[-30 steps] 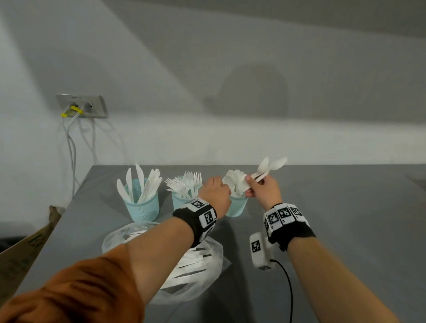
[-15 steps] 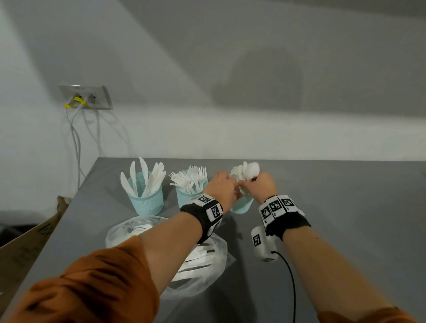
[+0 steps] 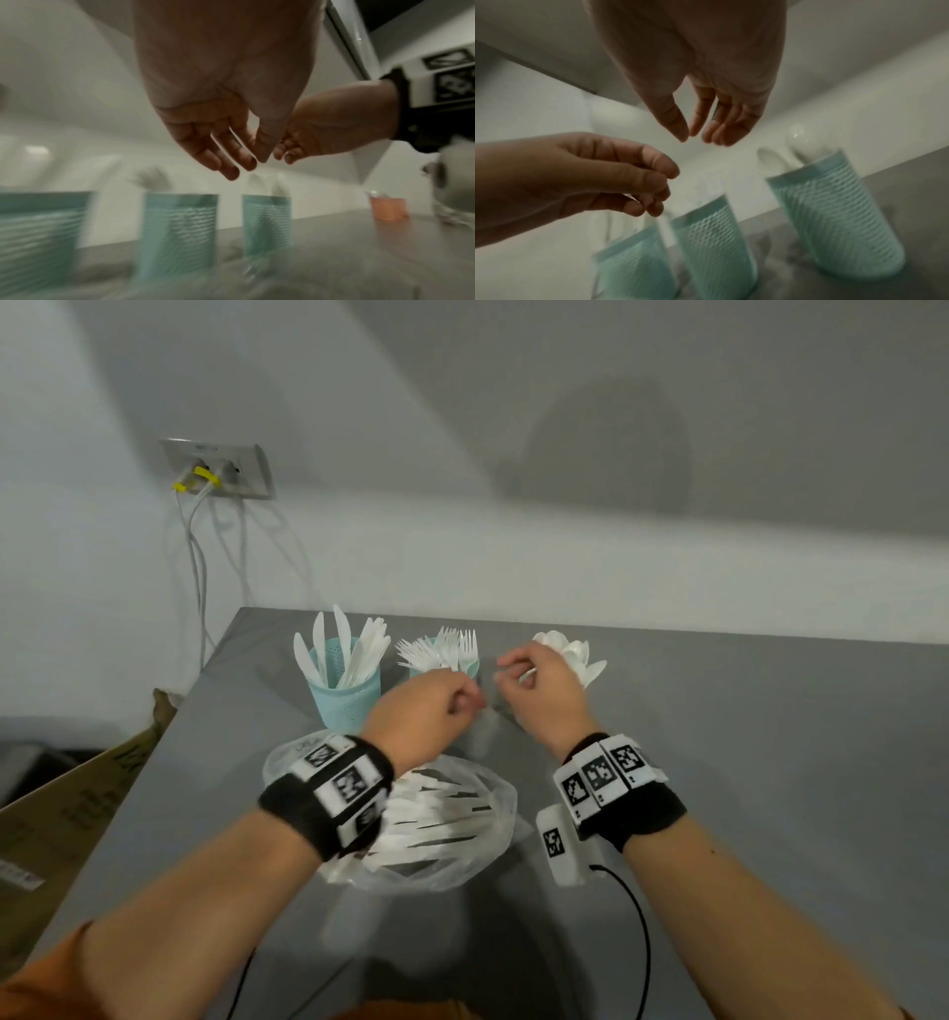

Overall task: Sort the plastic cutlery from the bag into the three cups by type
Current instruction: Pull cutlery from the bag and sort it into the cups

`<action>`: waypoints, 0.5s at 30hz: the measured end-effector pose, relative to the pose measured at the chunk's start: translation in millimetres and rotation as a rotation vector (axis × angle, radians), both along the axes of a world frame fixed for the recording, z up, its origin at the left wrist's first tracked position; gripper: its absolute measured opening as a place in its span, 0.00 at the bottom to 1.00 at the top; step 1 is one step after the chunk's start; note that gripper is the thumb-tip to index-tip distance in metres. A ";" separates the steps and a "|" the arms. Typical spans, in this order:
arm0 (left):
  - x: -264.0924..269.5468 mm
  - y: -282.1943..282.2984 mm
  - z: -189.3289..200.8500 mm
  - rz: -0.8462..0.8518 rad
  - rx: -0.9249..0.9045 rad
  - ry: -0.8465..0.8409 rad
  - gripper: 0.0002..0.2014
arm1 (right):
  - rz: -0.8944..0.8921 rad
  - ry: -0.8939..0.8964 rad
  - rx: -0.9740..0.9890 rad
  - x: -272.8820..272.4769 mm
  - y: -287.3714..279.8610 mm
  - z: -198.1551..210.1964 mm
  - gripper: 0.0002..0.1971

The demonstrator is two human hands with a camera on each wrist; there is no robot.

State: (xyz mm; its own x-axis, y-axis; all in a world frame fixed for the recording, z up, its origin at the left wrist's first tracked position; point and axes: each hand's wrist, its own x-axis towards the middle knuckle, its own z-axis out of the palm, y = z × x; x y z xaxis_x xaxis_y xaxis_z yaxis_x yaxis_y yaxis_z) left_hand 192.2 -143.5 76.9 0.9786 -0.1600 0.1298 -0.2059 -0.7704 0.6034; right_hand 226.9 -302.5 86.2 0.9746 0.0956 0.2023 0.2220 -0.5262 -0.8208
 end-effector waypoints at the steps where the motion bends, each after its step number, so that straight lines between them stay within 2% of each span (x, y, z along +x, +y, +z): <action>1: -10.1 15.2 -4.8 0.028 -0.008 0.036 0.05 | 0.076 0.044 -0.003 -10.8 9.4 -3.7 0.06; 3: -28.7 44.1 -17.1 0.088 0.033 0.087 0.06 | 0.255 0.141 -0.065 -32.2 23.4 -15.6 0.07; 5: -46.0 69.0 -28.3 0.176 0.173 0.108 0.08 | 0.439 0.260 -0.212 -50.2 30.8 -31.2 0.09; 7: -62.5 89.4 -36.8 0.290 0.317 0.145 0.12 | 0.567 0.300 -0.458 -59.9 32.6 -48.1 0.16; 9: -76.6 104.0 -44.1 0.360 0.395 0.221 0.17 | 0.593 0.239 -0.758 -63.6 30.3 -60.5 0.25; 11: -86.2 113.5 -51.1 0.388 0.349 0.310 0.23 | 0.560 0.197 -0.887 -66.1 26.7 -67.4 0.32; 15: -97.3 118.4 -62.3 0.399 0.081 0.393 0.31 | 0.497 0.132 -0.880 -71.8 27.6 -75.6 0.38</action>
State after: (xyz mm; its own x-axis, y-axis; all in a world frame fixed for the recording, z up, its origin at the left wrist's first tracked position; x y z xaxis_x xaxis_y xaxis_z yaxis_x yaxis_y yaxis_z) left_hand 94.9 -25.0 14.6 0.9376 0.2379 -0.2535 0.3387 -0.7894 0.5119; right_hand 155.1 -274.9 10.6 0.7936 0.5584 -0.2417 0.5154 -0.8280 -0.2207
